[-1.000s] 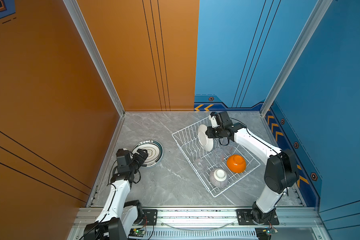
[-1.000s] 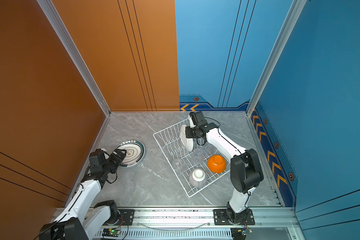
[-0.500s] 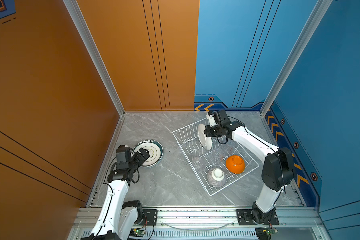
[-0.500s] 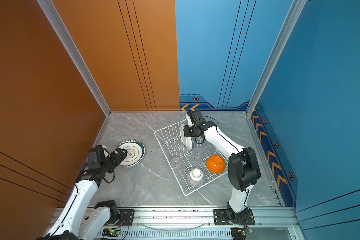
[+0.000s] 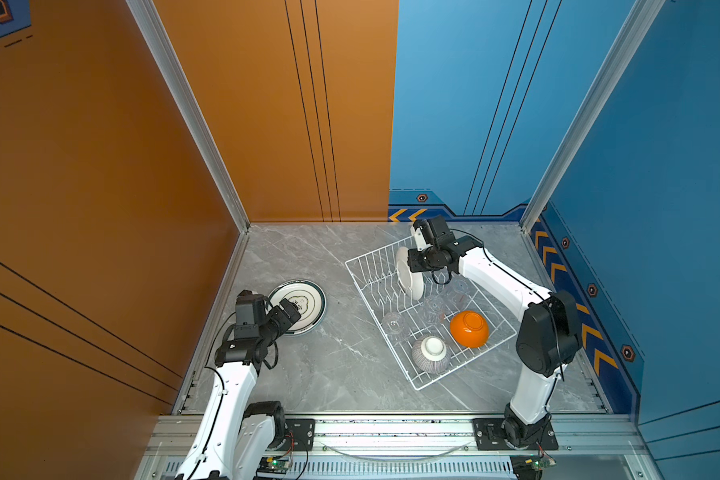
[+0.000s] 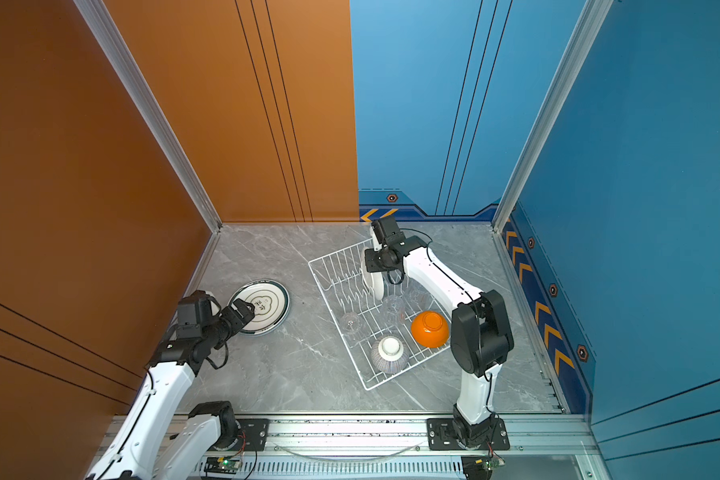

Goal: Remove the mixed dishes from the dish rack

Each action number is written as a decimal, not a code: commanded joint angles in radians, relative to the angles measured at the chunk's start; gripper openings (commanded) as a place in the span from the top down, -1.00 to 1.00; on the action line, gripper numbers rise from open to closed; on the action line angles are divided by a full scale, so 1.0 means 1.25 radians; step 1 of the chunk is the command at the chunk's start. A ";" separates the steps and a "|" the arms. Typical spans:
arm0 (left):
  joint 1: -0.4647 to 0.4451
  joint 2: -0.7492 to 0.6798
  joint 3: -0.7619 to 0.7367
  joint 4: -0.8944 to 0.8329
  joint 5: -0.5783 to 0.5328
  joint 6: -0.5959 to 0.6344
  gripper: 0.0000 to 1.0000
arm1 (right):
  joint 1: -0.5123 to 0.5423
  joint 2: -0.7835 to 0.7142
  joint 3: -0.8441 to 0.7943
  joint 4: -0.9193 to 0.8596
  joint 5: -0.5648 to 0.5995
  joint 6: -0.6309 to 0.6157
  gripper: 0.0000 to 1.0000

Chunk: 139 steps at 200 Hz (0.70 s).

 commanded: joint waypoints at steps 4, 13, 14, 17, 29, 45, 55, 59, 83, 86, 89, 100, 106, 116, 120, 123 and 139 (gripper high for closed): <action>-0.009 -0.005 0.023 -0.010 -0.039 0.019 -0.96 | 0.002 0.042 0.028 -0.075 0.082 0.011 0.85; -0.013 -0.006 0.023 -0.002 -0.042 0.017 -0.96 | 0.002 0.049 0.040 -0.081 0.082 0.011 0.98; -0.013 -0.006 0.024 -0.002 -0.042 0.017 -0.96 | 0.002 0.049 0.041 -0.082 0.081 0.011 0.99; -0.015 -0.006 0.025 0.000 -0.045 0.017 -0.96 | 0.002 0.052 0.045 -0.083 0.080 0.011 1.00; -0.035 -0.008 0.028 0.006 -0.069 0.018 -0.96 | 0.001 0.056 0.058 -0.086 0.071 0.013 1.00; -0.081 -0.010 0.032 0.022 -0.119 0.024 -0.96 | -0.001 0.059 0.075 -0.086 0.049 0.018 1.00; -0.120 -0.008 0.036 0.037 -0.154 0.029 -0.96 | -0.005 0.058 0.087 -0.086 0.040 0.026 1.00; -0.135 -0.006 0.038 0.042 -0.169 0.032 -0.96 | -0.006 0.058 0.093 -0.086 0.037 0.029 1.00; -0.230 0.018 0.066 0.072 -0.248 0.054 -0.96 | -0.016 0.057 0.127 -0.086 0.033 0.050 1.00; -0.241 0.020 0.068 0.078 -0.256 0.057 -0.96 | -0.017 0.058 0.129 -0.086 0.031 0.051 1.00; -0.251 0.023 0.071 0.085 -0.263 0.061 -0.96 | -0.019 0.058 0.134 -0.086 0.031 0.054 1.00; -0.284 0.029 0.076 0.116 -0.286 0.074 -0.96 | -0.024 0.058 0.135 -0.085 0.025 0.064 1.00; -0.300 0.032 0.076 0.134 -0.295 0.081 -0.96 | -0.026 0.058 0.159 -0.084 0.020 0.070 1.00; -0.321 0.038 0.075 0.177 -0.298 0.094 -0.96 | -0.029 0.056 0.168 -0.085 0.014 0.079 1.00; -0.329 0.039 0.075 0.193 -0.299 0.097 -0.96 | -0.030 0.054 0.170 -0.085 0.012 0.082 1.00; -0.334 0.042 0.074 0.198 -0.298 0.098 -0.96 | -0.031 0.052 0.173 -0.085 0.011 0.085 1.00; -0.355 0.062 0.076 0.281 -0.293 0.111 -0.96 | -0.033 0.047 0.180 -0.084 0.019 0.094 1.00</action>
